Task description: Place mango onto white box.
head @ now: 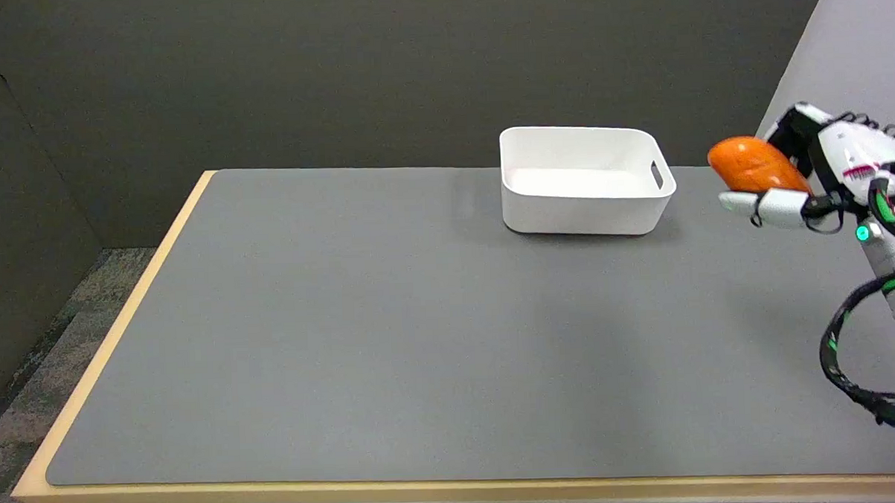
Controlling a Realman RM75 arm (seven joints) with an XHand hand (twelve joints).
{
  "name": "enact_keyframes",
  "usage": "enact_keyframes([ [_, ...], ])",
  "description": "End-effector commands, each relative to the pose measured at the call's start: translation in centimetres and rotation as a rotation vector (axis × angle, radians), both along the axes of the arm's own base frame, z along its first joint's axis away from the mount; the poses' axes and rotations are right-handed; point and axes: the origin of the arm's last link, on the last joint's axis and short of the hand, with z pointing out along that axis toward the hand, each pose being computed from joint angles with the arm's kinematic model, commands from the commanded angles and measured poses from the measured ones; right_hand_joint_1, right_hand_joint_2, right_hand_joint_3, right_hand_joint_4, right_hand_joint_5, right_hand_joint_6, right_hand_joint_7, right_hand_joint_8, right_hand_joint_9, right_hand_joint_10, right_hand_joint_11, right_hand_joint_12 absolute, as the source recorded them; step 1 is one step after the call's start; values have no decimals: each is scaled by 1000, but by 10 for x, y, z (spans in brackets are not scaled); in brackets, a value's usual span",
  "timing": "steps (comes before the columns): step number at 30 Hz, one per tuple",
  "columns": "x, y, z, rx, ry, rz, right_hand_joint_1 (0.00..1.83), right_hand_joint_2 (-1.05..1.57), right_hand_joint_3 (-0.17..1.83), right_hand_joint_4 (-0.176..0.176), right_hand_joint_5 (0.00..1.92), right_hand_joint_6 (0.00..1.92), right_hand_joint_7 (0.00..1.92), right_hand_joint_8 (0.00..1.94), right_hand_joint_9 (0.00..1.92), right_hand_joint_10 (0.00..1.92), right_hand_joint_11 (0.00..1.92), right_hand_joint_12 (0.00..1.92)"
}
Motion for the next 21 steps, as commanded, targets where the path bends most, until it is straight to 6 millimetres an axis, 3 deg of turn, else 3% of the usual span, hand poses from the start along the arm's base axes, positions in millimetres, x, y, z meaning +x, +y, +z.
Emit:
enact_keyframes([
  [1, 32, -68, -28, 227, -75, 154, 1161, 1065, 453, -89, 564, 1615, 835, 1443, 844, 1742, 465, 1921],
  [12, 26, -127, -54, 338, -87, 120, 1150, 1119, 366, -90, 539, 1616, 813, 1459, 824, 1752, 441, 1921],
  [21, 18, -182, -52, 330, -135, 96, 1151, 1131, 348, -98, 531, 1616, 809, 1470, 819, 1753, 430, 1921],
])
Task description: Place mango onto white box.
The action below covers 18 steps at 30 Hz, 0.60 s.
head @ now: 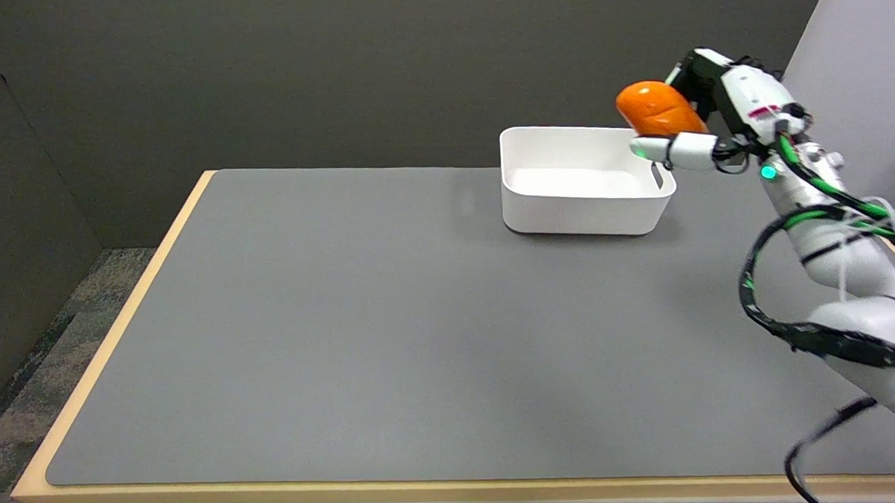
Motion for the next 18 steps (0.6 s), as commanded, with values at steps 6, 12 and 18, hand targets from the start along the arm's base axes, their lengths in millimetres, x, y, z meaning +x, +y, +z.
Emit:
enact_keyframes([
  [6, -12, -121, -8, 64, -41, -84, 1145, 1142, 335, -93, 525, 1620, 800, 1480, 816, 1763, 410, 1921],
  [12, -17, -146, 3, 29, -40, -126, 1141, 1150, 328, -92, 519, 1626, 793, 1490, 813, 1770, 389, 1921],
  [18, -22, -161, 16, -19, -52, -154, 1137, 1157, 322, -94, 513, 1633, 788, 1498, 800, 1777, 357, 1921],
])
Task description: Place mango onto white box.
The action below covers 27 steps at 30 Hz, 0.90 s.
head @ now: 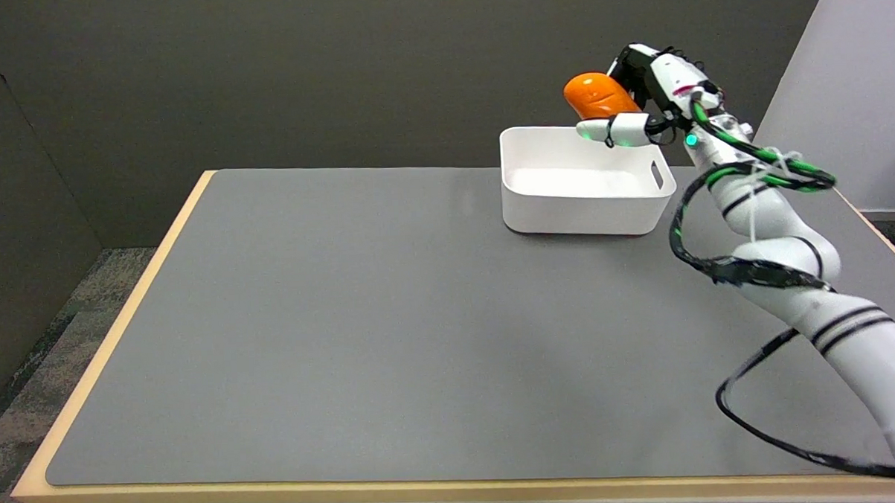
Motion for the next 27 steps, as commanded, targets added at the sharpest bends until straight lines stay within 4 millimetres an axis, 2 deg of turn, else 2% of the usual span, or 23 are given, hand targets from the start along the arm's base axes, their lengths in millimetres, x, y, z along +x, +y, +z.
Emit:
enact_keyframes([
  [1, -7, -70, 22, -71, 3, -101, 1138, 1156, 323, -94, 513, 1634, 787, 1500, 797, 1778, 355, 1921],
  [12, -25, -81, 57, -198, -43, -169, 1121, 1190, 286, -90, 491, 1656, 767, 1531, 783, 1813, 290, 1921],
  [17, -36, -80, 63, -223, -45, -207, 1114, 1208, 266, -89, 478, 1668, 754, 1550, 768, 1830, 258, 1921],
  [22, -49, -78, 60, -216, -26, -255, 1105, 1230, 241, -85, 463, 1683, 737, 1572, 751, 1843, 224, 1921],
  [27, -63, -78, 47, -173, 20, -297, 1102, 1235, 236, -83, 460, 1688, 733, 1575, 741, 1844, 209, 1921],
])
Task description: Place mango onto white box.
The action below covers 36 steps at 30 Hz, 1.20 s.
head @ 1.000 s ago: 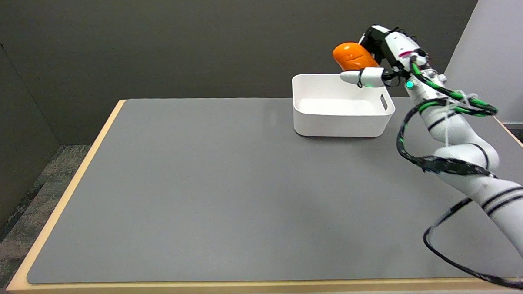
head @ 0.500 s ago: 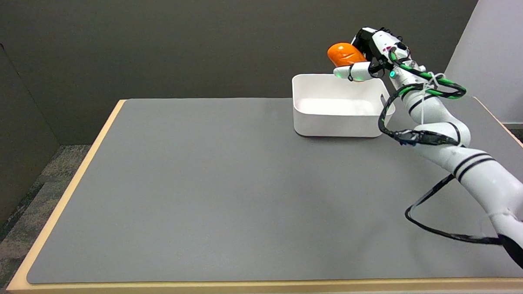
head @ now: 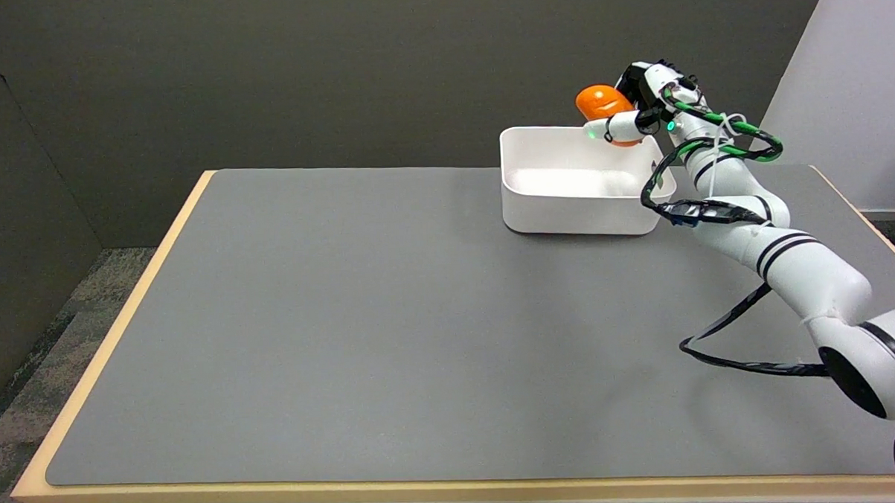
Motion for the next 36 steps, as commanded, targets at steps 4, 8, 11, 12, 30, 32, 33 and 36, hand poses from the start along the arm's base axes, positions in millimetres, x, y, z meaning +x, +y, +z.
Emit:
enact_keyframes([
  [4, -39, -5, -13, 36, 54, -149, 1102, 1236, 234, -84, 460, 1687, 734, 1573, 742, 1837, 208, 1921],
  [8, -46, -4, -24, 74, 69, -169, 1104, 1231, 239, -84, 464, 1685, 737, 1568, 740, 1828, 212, 1921],
  [11, -49, -4, -28, 89, 82, -182, 1105, 1232, 236, -85, 463, 1685, 738, 1567, 744, 1825, 215, 1921],
  [12, -50, -4, -29, 91, 83, -184, 1106, 1232, 235, -86, 463, 1685, 738, 1566, 744, 1824, 216, 1921],
  [30, -54, -5, -33, 105, 80, -214, 1009, 1090, 412, -42, 331, 1287, 579, 1069, 548, 1220, 152, 1669],
  [32, -54, -4, -33, 104, 78, -219, 813, 715, 959, 51, 168, 566, 300, 419, 290, 762, 129, 1265],
  [33, -55, -4, -33, 103, 77, -219, 715, 661, 977, 56, 91, 349, 164, 286, 166, 601, 71, 1143],
  [36, -57, -2, -33, 105, 77, -222, 757, 573, 981, 55, 36, 164, 51, 62, 22, 422, 69, 933],
])
